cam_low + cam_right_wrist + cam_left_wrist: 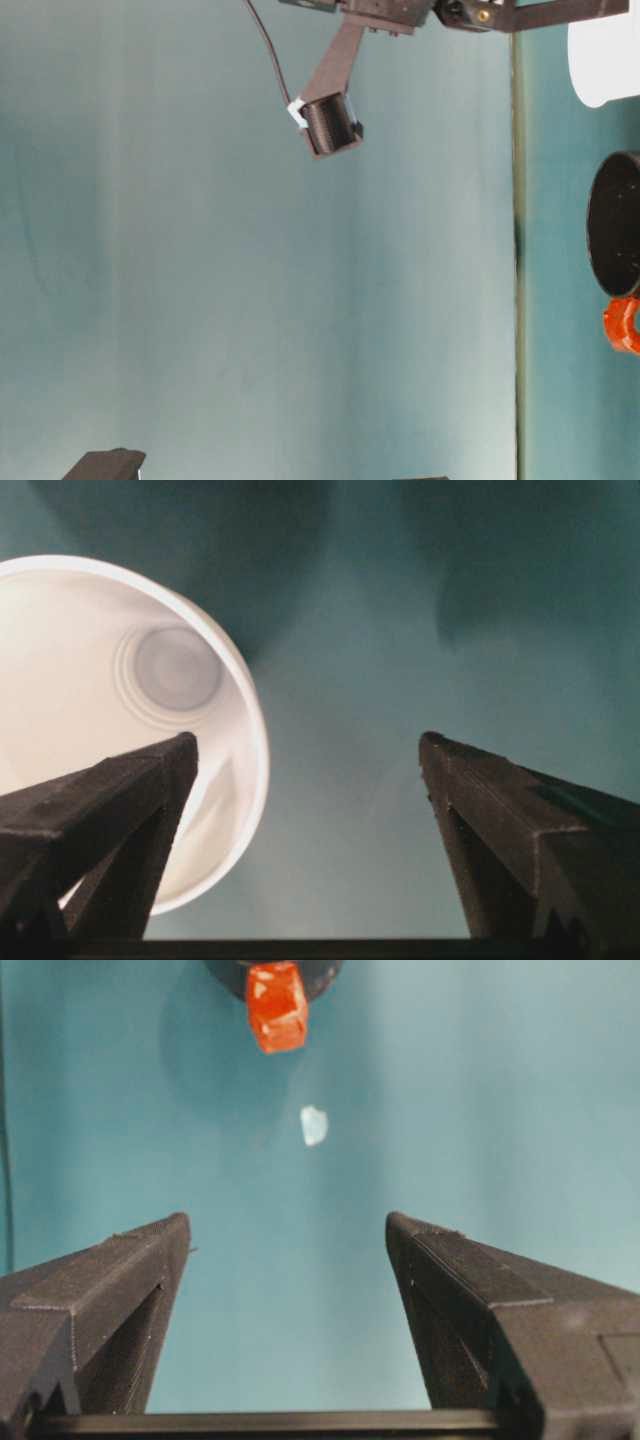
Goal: Put the paper cup into the moved red handle cup holder.
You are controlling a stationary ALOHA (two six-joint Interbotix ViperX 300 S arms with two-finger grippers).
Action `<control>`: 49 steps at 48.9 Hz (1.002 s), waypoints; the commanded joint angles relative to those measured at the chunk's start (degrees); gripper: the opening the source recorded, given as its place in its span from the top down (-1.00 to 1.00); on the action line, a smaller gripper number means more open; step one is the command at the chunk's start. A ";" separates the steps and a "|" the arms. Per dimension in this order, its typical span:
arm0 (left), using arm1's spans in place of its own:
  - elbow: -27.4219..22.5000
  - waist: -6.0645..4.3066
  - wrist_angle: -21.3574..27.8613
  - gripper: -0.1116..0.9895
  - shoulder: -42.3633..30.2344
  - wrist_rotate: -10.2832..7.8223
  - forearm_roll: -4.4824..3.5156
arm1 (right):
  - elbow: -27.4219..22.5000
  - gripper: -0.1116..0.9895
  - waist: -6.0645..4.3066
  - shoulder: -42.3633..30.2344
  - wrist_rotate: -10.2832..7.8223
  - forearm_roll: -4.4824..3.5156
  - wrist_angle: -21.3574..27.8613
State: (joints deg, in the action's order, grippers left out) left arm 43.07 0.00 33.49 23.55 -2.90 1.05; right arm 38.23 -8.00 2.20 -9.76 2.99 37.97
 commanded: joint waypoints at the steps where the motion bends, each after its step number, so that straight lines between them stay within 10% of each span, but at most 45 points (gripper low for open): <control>1: -0.88 0.00 -0.26 -0.72 0.26 0.18 0.18 | -0.97 -0.89 -0.09 0.00 -0.26 0.26 -0.35; 18: -0.88 -0.09 -0.44 -0.72 0.00 0.09 0.18 | -1.41 -0.51 0.00 -0.79 -0.53 1.05 0.09; 24: -0.97 -0.09 -0.44 -0.72 -0.09 0.00 0.18 | -2.11 0.02 0.26 -1.32 -0.79 3.52 0.79; 34: -1.05 0.00 -0.53 -0.72 -0.18 0.09 0.18 | -2.11 0.82 0.35 -1.41 -0.88 3.52 0.88; 49: -1.41 0.26 -0.53 -0.72 -0.35 -0.09 0.18 | -2.29 0.99 0.35 -1.41 -1.05 4.57 1.23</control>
State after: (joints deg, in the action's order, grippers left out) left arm 42.89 0.09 33.31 23.12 -2.90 1.05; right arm 36.56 -7.56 0.53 -10.46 6.94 38.94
